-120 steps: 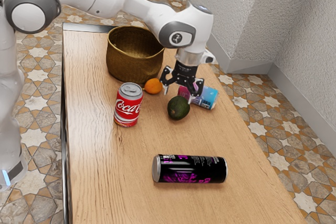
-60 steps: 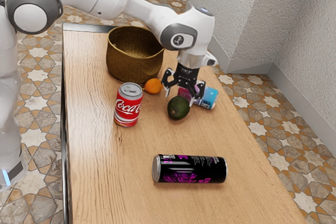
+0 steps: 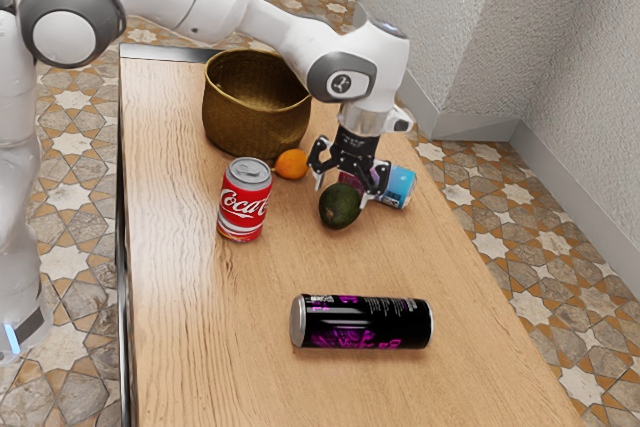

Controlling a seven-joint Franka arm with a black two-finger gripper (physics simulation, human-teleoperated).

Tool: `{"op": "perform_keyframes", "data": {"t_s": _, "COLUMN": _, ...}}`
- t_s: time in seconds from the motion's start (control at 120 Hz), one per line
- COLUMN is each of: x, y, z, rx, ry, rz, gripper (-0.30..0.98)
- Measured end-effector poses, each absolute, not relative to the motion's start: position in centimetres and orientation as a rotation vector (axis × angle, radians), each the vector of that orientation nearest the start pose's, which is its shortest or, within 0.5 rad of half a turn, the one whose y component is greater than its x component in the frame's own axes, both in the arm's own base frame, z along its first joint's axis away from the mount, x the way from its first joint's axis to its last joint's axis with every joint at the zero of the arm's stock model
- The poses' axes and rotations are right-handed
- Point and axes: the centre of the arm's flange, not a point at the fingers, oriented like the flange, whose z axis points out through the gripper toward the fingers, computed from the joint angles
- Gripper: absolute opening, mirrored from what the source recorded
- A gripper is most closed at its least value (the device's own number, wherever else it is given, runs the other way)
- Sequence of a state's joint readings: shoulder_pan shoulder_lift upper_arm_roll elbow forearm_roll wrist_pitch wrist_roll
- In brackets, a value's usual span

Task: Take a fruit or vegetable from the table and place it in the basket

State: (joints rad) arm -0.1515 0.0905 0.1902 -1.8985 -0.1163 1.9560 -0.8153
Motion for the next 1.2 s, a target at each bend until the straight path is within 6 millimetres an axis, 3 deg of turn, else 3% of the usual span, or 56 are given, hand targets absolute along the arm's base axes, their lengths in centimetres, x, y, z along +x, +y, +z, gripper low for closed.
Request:
{"op": "perform_keyframes", "data": {"t_s": 0.583, "x": 58.6, "y": 1.6, "z": 42.9, "rx": -2.890, "ry": -1.392, "rz": 0.123, "gripper": 0.69}}
{"op": "perform_keyframes", "data": {"t_s": 1.2, "x": 59.4, "y": 1.7, "z": 42.0, "rx": -2.907, "ry": -1.390, "rz": 0.087, "gripper": 0.69}}
